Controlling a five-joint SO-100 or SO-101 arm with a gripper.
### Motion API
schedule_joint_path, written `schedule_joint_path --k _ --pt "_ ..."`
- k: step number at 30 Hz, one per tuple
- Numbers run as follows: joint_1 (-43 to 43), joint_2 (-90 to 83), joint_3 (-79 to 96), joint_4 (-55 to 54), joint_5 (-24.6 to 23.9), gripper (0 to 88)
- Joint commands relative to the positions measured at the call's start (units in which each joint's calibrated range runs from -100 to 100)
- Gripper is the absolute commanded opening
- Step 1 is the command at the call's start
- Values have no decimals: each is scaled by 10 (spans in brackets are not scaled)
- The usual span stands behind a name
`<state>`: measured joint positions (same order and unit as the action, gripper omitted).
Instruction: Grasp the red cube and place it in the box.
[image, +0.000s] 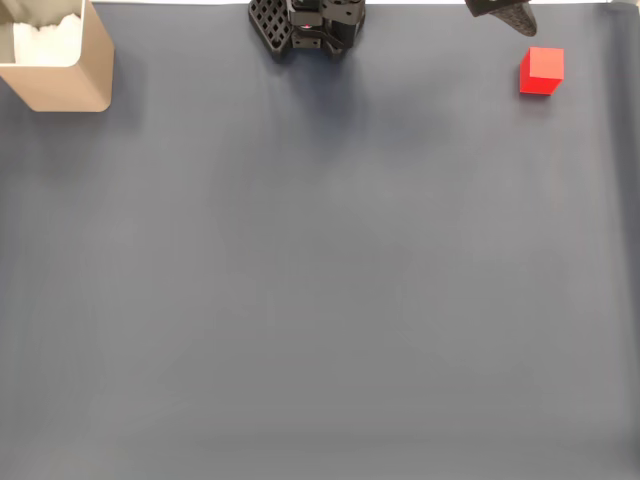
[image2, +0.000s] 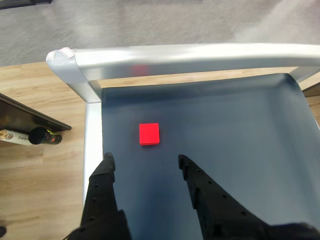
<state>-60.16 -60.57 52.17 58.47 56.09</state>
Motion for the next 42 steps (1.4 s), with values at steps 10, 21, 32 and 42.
schedule_joint_path --k 10,21,32,42 --pt "-1 -9 47 -82 22 324" --pt "-1 7 109 -134 13 326" --pt "-6 46 128 -179 10 328" --pt "-3 69 134 -201 5 329"
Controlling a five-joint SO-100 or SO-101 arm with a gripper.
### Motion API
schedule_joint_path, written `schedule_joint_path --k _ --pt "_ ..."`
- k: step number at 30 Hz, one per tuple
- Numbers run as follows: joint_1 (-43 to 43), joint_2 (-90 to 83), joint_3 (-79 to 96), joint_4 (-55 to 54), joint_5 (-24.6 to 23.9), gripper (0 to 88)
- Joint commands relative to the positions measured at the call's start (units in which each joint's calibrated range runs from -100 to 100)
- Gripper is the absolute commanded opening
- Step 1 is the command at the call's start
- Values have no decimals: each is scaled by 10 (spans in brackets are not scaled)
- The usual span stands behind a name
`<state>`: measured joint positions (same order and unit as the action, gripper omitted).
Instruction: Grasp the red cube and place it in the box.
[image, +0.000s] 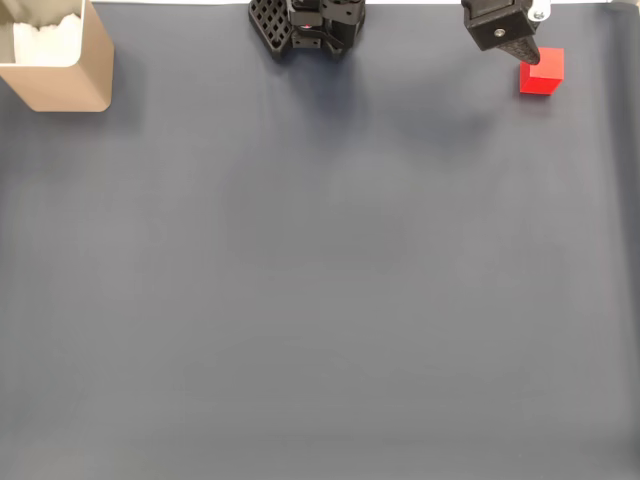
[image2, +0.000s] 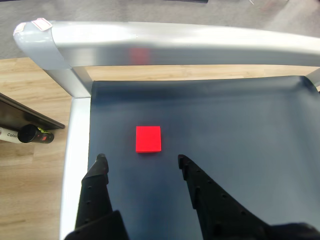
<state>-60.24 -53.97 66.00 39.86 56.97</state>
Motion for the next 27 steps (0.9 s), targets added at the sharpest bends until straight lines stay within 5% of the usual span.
schedule_joint_path --k 1,27 --pt "-2 7 -3 -19 -3 330" --pt "-5 113 7 -112 -11 335"
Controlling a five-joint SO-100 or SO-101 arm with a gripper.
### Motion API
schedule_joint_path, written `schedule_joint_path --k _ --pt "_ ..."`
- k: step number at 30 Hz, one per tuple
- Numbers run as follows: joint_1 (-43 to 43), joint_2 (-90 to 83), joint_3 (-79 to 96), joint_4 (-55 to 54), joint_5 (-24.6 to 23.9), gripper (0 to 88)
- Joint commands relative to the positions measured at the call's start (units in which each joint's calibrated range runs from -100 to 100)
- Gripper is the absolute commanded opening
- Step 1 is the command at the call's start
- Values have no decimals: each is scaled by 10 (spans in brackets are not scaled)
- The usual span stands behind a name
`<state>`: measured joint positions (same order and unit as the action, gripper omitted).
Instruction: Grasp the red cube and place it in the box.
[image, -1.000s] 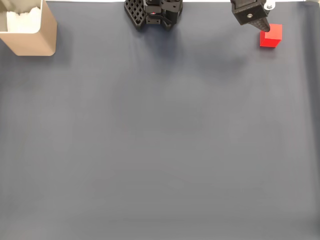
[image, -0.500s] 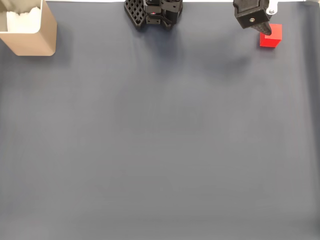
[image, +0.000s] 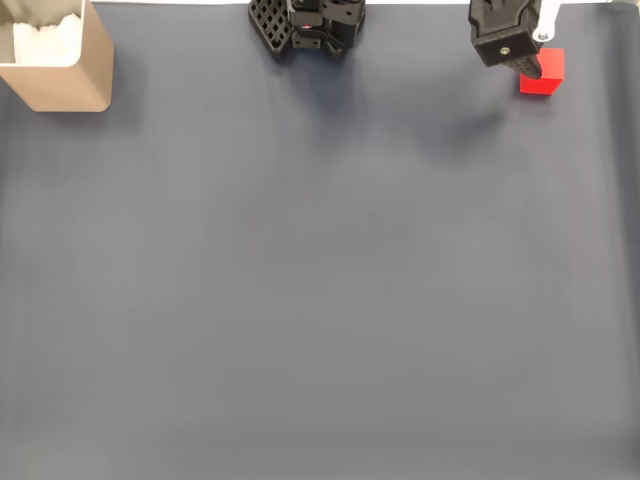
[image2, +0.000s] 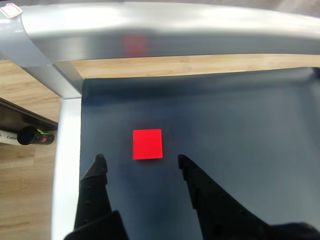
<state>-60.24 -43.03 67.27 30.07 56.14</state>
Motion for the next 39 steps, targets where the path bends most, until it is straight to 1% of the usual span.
schedule_joint_path --k 1,39 --pt "-5 7 -6 -15 -3 335" --pt "-12 114 -12 -111 0 340"
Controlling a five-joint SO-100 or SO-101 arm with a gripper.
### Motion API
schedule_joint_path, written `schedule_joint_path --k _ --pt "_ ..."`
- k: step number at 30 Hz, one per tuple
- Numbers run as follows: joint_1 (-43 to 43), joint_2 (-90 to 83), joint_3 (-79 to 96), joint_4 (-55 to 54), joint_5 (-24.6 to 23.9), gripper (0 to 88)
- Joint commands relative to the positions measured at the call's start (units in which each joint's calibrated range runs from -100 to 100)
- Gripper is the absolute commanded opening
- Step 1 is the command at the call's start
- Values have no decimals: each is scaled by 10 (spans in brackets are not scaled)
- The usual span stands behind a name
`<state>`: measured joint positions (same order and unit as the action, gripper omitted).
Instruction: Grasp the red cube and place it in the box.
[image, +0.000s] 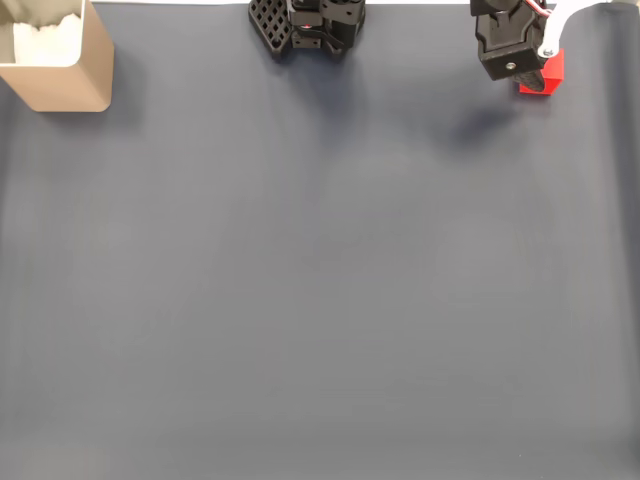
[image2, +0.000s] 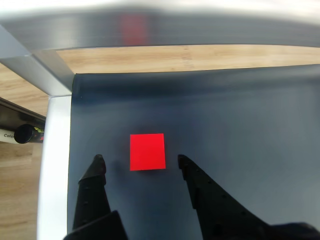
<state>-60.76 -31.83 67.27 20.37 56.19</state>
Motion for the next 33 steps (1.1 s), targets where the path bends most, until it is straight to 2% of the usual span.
schedule_joint_path --k 1,33 --pt "-7 5 -12 -16 0 341" --pt "-28 47 -25 -48 -4 344"
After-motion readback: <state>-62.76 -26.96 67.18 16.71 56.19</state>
